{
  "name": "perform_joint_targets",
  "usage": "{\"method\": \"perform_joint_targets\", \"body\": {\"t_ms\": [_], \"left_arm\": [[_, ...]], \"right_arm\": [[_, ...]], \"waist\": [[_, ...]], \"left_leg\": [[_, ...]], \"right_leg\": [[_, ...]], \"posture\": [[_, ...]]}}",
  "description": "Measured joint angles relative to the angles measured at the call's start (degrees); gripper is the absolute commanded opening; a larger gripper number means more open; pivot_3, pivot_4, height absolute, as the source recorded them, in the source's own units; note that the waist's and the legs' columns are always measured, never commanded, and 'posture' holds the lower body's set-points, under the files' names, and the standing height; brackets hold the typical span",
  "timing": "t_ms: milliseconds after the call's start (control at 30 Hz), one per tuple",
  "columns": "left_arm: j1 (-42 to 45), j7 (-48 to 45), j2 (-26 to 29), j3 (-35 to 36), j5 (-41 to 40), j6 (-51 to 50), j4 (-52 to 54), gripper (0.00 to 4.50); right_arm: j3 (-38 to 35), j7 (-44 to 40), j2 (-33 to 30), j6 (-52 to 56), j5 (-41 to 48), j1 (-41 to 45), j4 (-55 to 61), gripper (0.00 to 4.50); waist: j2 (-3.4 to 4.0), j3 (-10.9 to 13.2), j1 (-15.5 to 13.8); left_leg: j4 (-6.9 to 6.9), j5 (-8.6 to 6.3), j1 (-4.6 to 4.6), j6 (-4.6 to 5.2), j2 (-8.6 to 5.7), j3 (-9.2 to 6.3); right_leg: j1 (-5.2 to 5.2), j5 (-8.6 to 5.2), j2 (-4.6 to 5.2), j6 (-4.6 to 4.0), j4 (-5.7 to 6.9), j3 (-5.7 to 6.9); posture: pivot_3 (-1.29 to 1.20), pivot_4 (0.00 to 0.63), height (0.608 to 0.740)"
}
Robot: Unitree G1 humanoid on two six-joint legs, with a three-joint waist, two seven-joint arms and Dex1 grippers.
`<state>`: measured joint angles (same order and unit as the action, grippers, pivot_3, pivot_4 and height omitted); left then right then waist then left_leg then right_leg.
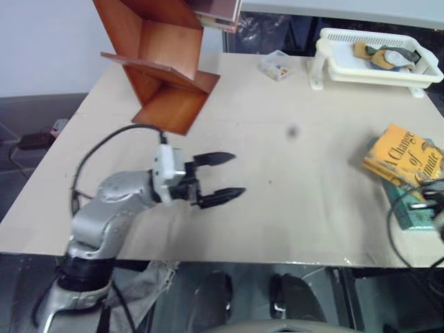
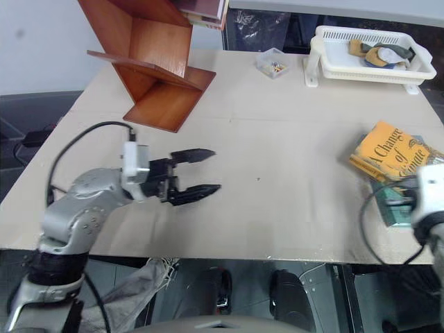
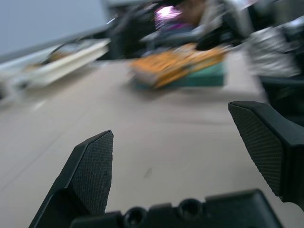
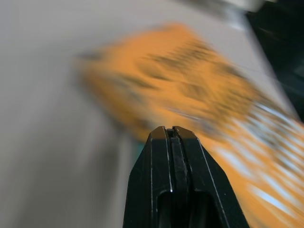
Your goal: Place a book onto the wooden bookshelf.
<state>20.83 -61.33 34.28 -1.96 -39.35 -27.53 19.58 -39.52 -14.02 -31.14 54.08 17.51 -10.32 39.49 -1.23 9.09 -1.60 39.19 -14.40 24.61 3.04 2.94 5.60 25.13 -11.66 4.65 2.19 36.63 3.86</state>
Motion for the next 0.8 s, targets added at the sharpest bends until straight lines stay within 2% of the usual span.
{"method": "perform_joint_targets", "body": {"t_ms": [233, 533, 800], "left_arm": [[4.5, -2.7, -2.6, -3.8, -0.1, -0.1, -0.9, 4.50], [4.7, -1.5, -3.3, -4.1, -0.2, -1.3, -0.9, 4.50], [3.6, 0.3, -3.3, -3.3, -0.3, -2.1, 0.1, 4.50]], "right_arm": [[-7.9, 0.6, 0.5, 2.3, 0.5, -1.2, -3.1, 0.04], [-8.2, 0.5, -0.6, 2.5, 0.1, -0.2, -12.3, 0.04], [-8.0, -1.5, -0.6, 3.2, 1.8, -0.6, -13.1, 0.04]], "waist": [[0.18, -0.1, 1.1], [0.23, -0.1, 0.9], [0.29, -0.2, 0.9]], "left_leg": [[-0.01, 0.00, -0.22, 0.01, 0.13, 0.12], [-0.01, -0.01, -0.30, 0.02, 0.10, 0.12], [-0.01, -0.01, -0.33, 0.02, 0.12, 0.13]], "right_leg": [[-0.02, -0.02, -0.16, 0.01, 0.11, -0.21], [-0.11, -0.09, -0.15, -0.11, 0.11, -0.28], [-0.13, -0.09, -0.16, -0.10, 0.11, -0.28]], "posture": [[0.00, 0.150, 0.740], [0.00, 0.150, 0.740], [0.00, 0.150, 0.740]]}}
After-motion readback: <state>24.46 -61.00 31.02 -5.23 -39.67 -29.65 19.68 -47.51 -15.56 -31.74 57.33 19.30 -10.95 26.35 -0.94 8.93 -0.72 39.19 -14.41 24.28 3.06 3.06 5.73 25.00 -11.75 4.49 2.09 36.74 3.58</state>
